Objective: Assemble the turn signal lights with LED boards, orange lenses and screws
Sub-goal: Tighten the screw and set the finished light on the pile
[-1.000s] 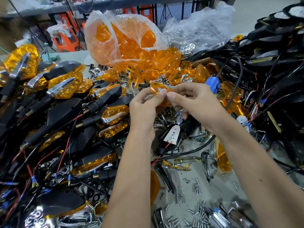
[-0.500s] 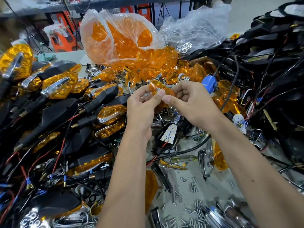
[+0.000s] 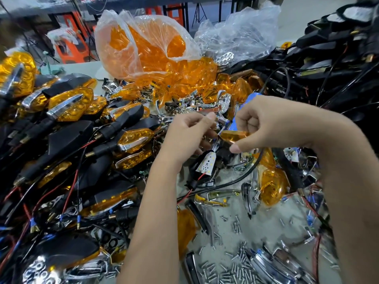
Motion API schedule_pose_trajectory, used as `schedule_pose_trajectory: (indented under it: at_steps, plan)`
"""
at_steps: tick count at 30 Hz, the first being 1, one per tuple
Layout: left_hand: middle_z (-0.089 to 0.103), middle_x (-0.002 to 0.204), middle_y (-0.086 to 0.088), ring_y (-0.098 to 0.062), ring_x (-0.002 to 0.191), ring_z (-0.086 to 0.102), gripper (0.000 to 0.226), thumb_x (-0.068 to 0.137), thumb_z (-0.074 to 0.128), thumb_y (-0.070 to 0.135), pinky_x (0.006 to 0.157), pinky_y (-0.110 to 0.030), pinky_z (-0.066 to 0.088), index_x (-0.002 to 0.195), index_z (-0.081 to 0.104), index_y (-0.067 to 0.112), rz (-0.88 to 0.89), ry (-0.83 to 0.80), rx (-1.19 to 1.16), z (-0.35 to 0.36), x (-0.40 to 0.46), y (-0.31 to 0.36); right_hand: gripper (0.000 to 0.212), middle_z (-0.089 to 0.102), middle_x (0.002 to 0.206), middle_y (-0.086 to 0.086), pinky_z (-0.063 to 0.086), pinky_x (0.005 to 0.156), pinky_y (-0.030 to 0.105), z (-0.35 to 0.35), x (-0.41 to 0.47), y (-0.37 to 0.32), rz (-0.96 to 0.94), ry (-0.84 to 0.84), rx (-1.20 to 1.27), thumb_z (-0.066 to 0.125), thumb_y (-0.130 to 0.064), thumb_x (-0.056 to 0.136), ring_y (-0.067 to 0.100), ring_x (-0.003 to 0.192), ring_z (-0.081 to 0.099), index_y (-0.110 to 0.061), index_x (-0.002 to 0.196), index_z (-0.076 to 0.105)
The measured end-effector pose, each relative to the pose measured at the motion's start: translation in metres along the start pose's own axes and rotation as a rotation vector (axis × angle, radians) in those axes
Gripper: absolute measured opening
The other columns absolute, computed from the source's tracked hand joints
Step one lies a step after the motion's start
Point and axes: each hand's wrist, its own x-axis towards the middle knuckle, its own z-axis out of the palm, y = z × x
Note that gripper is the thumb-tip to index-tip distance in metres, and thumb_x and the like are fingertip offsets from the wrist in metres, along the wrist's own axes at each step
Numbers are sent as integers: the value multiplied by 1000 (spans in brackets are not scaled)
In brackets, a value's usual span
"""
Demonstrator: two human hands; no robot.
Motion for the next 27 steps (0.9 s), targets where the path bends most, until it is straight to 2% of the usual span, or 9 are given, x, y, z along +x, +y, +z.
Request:
schedule_pose_trajectory:
  at_steps: [3, 6, 8, 11, 13, 16, 20, 22, 27]
  plan:
    - [77, 82, 2, -17, 76, 72, 7, 91, 79, 28, 67, -30, 55, 89, 76, 22, 57, -45, 278, 8, 2, 2, 41, 50, 43, -11, 39, 52, 29, 0, -5, -6, 92, -129, -112, 86, -52, 73, 5, 38, 40, -19, 68, 62]
    - [75, 85, 5, -14, 83, 71, 13, 84, 85, 19, 77, -33, 58, 91, 74, 24, 58, -109, 421, 12, 1, 1, 40, 63, 51, -7, 46, 47, 22, 14, -1, -20, 119, -249, -153, 82, -52, 81, 8, 44, 56, -16, 74, 65]
    - [75, 91, -1, -21, 89, 72, 17, 84, 84, 14, 84, -43, 59, 95, 74, 21, 49, -141, 441, 9, 0, 1, 38, 66, 51, -6, 46, 43, 17, 27, 2, -28, 107, -283, -190, 80, -46, 85, 8, 43, 61, -12, 77, 66]
    - [76, 84, -5, -34, 82, 72, 27, 80, 78, 0, 76, -53, 61, 97, 74, 20, 30, -162, 441, 9, -1, 3, 41, 63, 44, -7, 47, 42, 18, 50, 6, -38, 94, -297, -251, 80, -42, 87, 8, 36, 59, -8, 69, 67]
    - [75, 76, 0, -29, 75, 73, 32, 78, 71, -7, 71, -51, 62, 94, 75, 20, 33, -104, 463, 12, -1, 5, 44, 62, 42, -5, 46, 40, 18, 61, 6, -40, 121, -236, -235, 79, -43, 88, 10, 33, 58, -8, 65, 65]
    - [73, 78, 10, -10, 75, 69, 28, 76, 79, 0, 78, -39, 61, 89, 75, 24, 69, 72, 510, 18, 0, 7, 44, 66, 47, 0, 51, 44, 23, 58, 2, -35, 127, -152, -113, 77, -42, 90, 14, 38, 64, -6, 67, 64]
    - [73, 90, 9, -14, 88, 69, 29, 80, 75, 0, 85, -40, 60, 89, 70, 27, 96, 256, 599, 28, 1, 12, 46, 71, 55, 4, 51, 45, 22, 30, -20, -7, 154, -23, 59, 71, -42, 96, 16, 47, 70, -3, 73, 69]
    - [72, 89, 9, -12, 86, 68, 22, 84, 72, 2, 84, -38, 60, 90, 72, 23, 172, 309, 577, 37, -1, 19, 43, 71, 55, 2, 51, 46, 24, 11, -33, 17, 226, 86, 12, 68, -39, 98, 13, 45, 68, -6, 71, 71]
    - [69, 78, 11, -6, 70, 61, 12, 84, 73, 9, 72, -26, 52, 79, 74, 20, 362, 115, 400, 74, -9, 46, 34, 70, 55, 8, 59, 51, 33, -23, -77, 87, 537, 242, 31, 71, -26, 99, 24, 48, 70, -6, 72, 74]
